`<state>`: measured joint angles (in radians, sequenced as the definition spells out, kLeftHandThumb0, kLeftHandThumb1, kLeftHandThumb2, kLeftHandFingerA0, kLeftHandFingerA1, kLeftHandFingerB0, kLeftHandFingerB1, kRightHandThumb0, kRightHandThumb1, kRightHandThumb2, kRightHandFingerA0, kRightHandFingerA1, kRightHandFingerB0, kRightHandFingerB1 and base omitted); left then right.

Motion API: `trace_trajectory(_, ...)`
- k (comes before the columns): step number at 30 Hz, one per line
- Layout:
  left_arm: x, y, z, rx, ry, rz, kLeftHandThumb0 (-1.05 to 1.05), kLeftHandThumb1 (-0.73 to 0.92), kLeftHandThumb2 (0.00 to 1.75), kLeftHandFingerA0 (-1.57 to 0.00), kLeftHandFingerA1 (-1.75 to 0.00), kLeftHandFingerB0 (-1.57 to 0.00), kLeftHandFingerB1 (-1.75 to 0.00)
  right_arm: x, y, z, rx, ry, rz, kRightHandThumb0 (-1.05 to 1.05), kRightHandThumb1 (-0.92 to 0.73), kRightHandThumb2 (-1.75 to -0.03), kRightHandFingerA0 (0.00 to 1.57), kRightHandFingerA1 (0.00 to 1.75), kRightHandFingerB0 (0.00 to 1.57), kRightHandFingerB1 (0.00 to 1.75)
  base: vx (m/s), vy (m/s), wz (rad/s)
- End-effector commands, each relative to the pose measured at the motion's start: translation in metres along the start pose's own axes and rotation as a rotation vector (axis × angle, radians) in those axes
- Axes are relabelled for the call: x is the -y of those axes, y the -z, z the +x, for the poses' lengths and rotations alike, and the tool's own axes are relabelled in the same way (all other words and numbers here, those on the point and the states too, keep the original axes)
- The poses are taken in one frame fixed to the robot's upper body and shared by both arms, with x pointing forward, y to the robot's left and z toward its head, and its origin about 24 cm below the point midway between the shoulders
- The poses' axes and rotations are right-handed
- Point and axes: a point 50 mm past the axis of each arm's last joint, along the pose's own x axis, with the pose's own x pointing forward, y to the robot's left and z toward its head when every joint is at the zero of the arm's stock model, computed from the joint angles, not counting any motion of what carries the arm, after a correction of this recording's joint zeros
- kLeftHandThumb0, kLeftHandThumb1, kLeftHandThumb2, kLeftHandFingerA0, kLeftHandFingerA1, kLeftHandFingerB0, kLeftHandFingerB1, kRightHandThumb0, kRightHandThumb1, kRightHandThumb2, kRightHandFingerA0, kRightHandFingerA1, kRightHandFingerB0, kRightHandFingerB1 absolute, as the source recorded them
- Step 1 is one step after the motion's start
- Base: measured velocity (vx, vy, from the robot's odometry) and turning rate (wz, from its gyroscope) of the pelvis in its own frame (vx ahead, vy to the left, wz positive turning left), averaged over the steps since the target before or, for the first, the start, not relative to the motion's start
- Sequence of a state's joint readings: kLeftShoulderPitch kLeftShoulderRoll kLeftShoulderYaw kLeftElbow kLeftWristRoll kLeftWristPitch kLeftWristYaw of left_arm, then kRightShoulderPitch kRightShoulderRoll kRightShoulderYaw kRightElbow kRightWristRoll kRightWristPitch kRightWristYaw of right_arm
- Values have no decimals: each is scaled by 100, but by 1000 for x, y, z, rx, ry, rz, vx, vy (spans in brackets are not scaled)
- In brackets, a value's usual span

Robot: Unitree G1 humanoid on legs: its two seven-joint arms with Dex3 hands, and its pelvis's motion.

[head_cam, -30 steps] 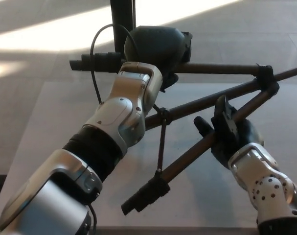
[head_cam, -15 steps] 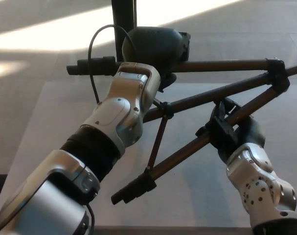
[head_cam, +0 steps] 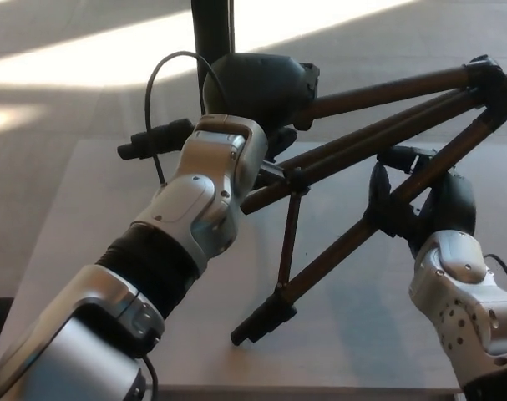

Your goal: Use both hands of the robot to pick up the tripod lying in the middle of the desk and make it stand upright on the desk

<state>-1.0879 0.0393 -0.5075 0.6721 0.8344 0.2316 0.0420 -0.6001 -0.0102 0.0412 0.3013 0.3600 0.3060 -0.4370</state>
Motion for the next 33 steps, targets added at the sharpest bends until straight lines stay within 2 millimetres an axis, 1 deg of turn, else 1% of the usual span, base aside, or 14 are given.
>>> trace_trajectory(1,-7,44,-7,-214,-82,-210,-15,57,86,-83,-175,-61,-166,19,-80,-2,493,-52,-649,-20,-43,-127,97,172,81,150,0,0,0)
trace_trajectory(9,-7,55,-12,-282,-154,-372,-15,56,97,-84,-175,-64,-156,12,-108,0,499,-112,-828,-20,-46,-126,95,175,78,153,0,0,0)
trace_trajectory(10,-7,59,-14,-313,-166,-429,-18,48,106,-116,-135,-92,-119,7,-116,0,500,-130,-862,-18,-44,-129,93,175,78,155,0,0,0)
trace_trajectory(16,6,70,-24,-411,-196,-624,-16,49,109,-85,-175,-70,-144,-15,-130,3,517,-219,-980,-16,-42,-129,93,175,79,155,0,0,0)
trace_trajectory(17,9,70,-26,-423,-199,-650,-21,46,108,-118,-136,-92,-117,-18,-129,3,520,-234,-996,-17,-43,-128,93,175,79,154,0,0,0)
trace_trajectory(18,12,71,-28,-441,-198,-666,-21,47,108,-117,-135,-89,-114,-22,-128,3,529,-249,-1019,-18,-43,-130,94,175,79,153,0,0,0)
trace_trajectory(19,18,73,-32,-468,-194,-666,-17,55,96,-86,-137,-68,-73,-30,-127,3,530,-268,-1048,-21,-45,-129,95,175,79,150,0,0,0)
trace_trajectory(20,22,73,-35,-492,-186,-675,-26,70,76,-71,-97,-61,-66,-35,-126,3,527,-280,-1070,-21,-48,-128,96,175,79,146,0,0,0)
trace_trajectory(23,31,75,-43,-527,-176,-723,-27,73,73,-72,-88,-54,-59,-44,-124,3,540,-309,-1096,-20,-45,-127,96,175,81,148,0,0,0)
trace_trajectory(24,33,74,-44,-533,-178,-742,-25,67,75,-76,-125,-55,-60,-45,-124,3,539,-314,-1094,-21,-44,-128,97,175,82,149,0,0,0)
trace_trajectory(26,38,74,-48,-539,-177,-772,-27,64,74,-83,-136,-64,-75,-48,-122,3,529,-328,-1095,-22,-45,-126,98,174,83,144,0,0,0)
trace_trajectory(27,42,74,-52,-551,-165,-763,-25,70,70,-73,-110,-59,-62,-52,-119,2,518,-329,-1096,-23,-47,-122,97,172,82,142,0,0,0)
trace_trajectory(32,56,74,-63,-573,-166,-736,-23,69,67,-67,-90,-60,-64,-60,-103,-2,488,-369,-1125,-21,-50,-116,93,175,78,153,0,0,0)
trace_trajectory(33,59,74,-65,-585,-160,-780,-23,68,68,-68,-98,-59,-62,-61,-101,-3,492,-374,-1131,-28,-48,-115,121,139,97,123,0,0,0)
